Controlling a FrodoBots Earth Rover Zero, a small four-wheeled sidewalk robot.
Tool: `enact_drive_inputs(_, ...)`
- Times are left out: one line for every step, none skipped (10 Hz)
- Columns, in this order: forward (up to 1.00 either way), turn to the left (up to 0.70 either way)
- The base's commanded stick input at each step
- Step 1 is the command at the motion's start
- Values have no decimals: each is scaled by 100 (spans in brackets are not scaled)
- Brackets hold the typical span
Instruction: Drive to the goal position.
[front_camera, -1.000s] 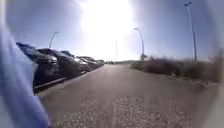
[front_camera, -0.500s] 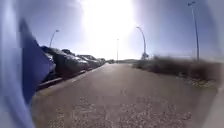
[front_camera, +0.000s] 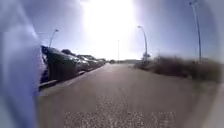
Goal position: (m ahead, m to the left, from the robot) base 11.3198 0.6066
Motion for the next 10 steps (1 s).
enact_drive_inputs(100,0)
enact_drive_inputs(100,0)
enact_drive_inputs(100,0)
enact_drive_inputs(100,0)
enact_drive_inputs(100,0)
enact_drive_inputs(100,0)
enact_drive_inputs(100,0)
enact_drive_inputs(100,0)
enact_drive_inputs(100,0)
enact_drive_inputs(100,0)
